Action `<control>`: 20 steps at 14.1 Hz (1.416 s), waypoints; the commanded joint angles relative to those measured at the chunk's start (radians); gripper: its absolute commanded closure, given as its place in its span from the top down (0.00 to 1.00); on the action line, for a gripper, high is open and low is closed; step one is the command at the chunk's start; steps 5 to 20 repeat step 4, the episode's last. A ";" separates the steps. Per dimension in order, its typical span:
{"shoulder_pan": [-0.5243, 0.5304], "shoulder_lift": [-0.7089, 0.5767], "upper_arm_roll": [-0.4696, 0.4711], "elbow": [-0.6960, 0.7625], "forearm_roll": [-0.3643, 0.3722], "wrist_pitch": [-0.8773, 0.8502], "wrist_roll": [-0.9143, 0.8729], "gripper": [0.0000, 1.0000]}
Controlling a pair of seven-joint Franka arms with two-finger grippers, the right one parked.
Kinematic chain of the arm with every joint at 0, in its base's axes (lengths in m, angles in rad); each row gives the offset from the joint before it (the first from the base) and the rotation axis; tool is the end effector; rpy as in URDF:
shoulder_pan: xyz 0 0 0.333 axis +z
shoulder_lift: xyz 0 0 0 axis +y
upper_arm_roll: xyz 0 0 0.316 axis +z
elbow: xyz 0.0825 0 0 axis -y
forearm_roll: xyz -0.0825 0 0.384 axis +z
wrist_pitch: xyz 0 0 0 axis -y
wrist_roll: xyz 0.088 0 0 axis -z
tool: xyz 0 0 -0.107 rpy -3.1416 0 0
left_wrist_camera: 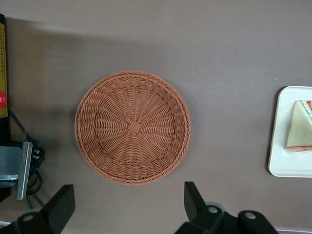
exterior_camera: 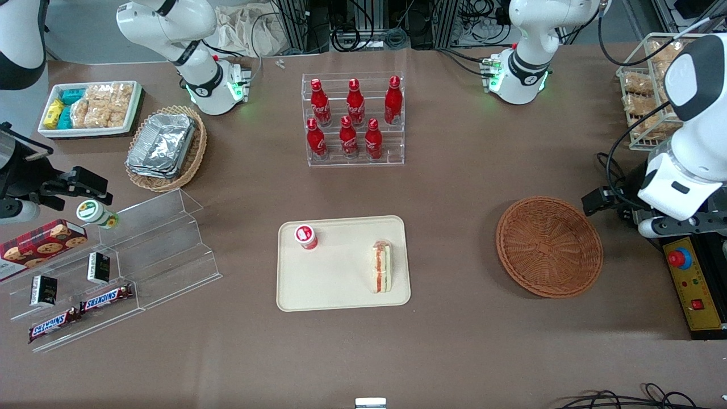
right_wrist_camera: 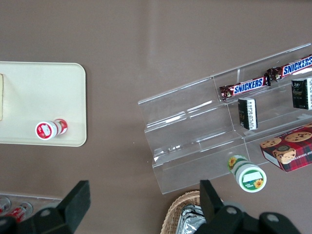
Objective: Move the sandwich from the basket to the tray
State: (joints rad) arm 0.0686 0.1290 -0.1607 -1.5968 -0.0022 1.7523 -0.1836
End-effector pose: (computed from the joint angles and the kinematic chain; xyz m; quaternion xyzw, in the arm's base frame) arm 0.6029 -0.0505 0.5543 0.9987 0.0467 0.0124 0.0132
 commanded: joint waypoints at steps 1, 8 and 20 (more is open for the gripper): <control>0.000 0.058 -0.008 0.102 0.010 -0.045 0.012 1.00; 0.031 0.072 -0.005 0.107 -0.010 -0.046 0.015 1.00; 0.031 0.072 -0.005 0.107 -0.010 -0.046 0.015 1.00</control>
